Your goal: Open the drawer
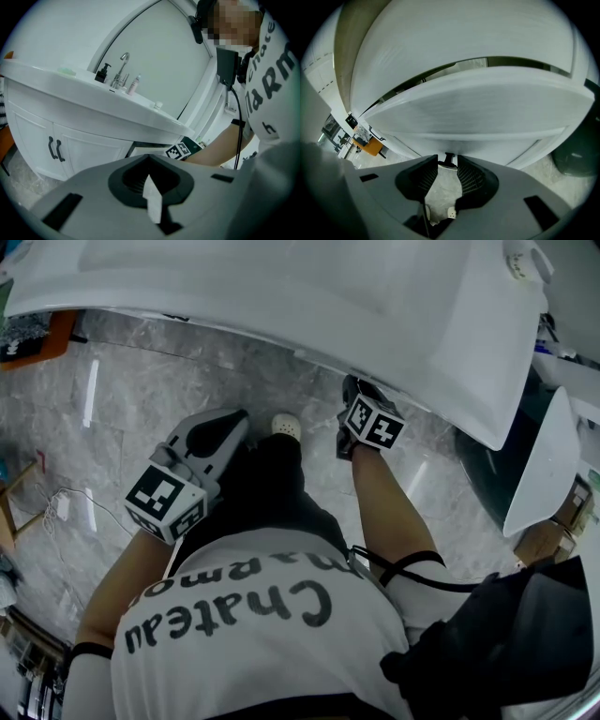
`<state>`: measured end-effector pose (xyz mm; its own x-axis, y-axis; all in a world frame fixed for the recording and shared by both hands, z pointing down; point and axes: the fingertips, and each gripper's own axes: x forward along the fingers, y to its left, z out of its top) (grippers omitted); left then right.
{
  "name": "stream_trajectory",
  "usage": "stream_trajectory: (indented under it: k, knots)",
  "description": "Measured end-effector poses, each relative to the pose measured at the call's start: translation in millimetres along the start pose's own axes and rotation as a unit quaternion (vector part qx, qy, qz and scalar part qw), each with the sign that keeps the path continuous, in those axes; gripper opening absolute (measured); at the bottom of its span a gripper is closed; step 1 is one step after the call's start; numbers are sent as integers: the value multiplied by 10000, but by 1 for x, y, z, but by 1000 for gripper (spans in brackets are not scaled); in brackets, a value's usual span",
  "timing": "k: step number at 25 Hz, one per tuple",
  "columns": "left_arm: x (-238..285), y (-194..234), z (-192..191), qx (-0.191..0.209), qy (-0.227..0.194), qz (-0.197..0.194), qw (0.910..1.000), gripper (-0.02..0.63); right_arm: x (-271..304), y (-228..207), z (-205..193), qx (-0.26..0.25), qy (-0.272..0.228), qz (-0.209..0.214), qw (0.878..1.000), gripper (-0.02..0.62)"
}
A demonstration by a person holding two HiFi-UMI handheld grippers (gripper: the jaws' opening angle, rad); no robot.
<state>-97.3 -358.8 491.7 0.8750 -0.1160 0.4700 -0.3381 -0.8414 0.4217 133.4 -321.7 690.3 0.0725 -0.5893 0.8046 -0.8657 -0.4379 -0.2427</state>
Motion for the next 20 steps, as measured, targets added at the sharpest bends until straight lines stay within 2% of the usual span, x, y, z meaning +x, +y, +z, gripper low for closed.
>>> stream_trajectory:
  k: [9,20]
  knots:
    - [2,-12,-5,68,135,-225,9996,8,-10,2,-19,-13,88,26,10000,136]
    - [-2,-16,-13,170,355,-429,9983,8,-14,6,-24,19,-113,72,9999,137]
